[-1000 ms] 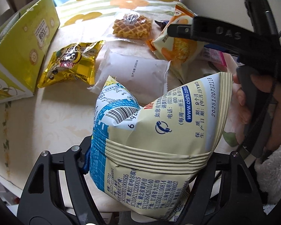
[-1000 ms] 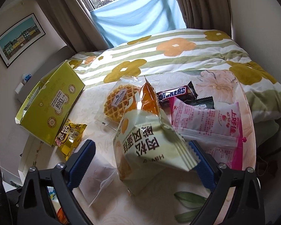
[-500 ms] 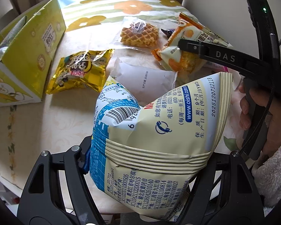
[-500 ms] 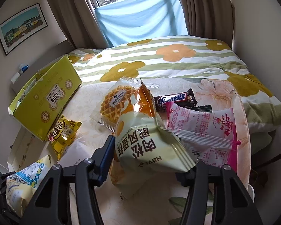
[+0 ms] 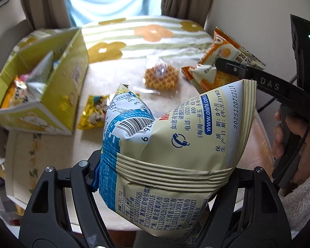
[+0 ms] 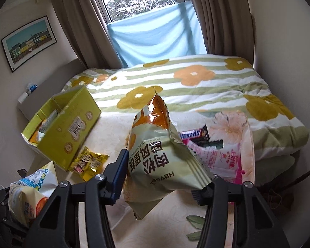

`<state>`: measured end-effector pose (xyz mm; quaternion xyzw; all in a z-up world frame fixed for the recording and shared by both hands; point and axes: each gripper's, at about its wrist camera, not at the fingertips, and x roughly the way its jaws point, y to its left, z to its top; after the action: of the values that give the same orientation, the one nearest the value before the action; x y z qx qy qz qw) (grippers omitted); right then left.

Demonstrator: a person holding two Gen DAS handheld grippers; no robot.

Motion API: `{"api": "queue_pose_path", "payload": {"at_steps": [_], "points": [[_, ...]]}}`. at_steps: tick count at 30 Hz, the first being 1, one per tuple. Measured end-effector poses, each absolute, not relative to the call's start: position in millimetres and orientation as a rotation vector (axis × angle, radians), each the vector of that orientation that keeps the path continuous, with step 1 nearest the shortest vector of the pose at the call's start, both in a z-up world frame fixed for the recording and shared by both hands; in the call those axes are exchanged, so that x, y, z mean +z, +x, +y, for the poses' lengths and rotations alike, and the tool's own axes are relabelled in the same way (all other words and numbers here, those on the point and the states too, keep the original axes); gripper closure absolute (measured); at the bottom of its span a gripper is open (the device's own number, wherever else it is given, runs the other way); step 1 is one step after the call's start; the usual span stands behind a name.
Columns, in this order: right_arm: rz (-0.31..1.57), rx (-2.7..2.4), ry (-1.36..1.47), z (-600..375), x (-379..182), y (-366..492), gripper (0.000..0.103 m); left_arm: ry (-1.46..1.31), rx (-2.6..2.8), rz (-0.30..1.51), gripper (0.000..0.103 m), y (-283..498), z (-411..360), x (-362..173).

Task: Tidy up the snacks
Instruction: 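Carry both bags into the yellow box and open both tools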

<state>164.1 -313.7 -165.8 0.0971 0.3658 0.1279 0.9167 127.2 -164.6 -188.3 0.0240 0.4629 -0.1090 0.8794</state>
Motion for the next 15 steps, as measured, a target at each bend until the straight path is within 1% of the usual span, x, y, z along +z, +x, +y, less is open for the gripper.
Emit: {"api": "queue_pose_path", "payload": {"at_steps": [8,15], "points": [[0.679,0.328,0.179,-296,-104,157,0.054,-0.003,-0.16,0.826,0.032,125,-133,-122],[0.613,0.393,0.149,-254,-63,169,0.054,-0.014,-0.089,0.739,0.032,146,-81,-84]]}}
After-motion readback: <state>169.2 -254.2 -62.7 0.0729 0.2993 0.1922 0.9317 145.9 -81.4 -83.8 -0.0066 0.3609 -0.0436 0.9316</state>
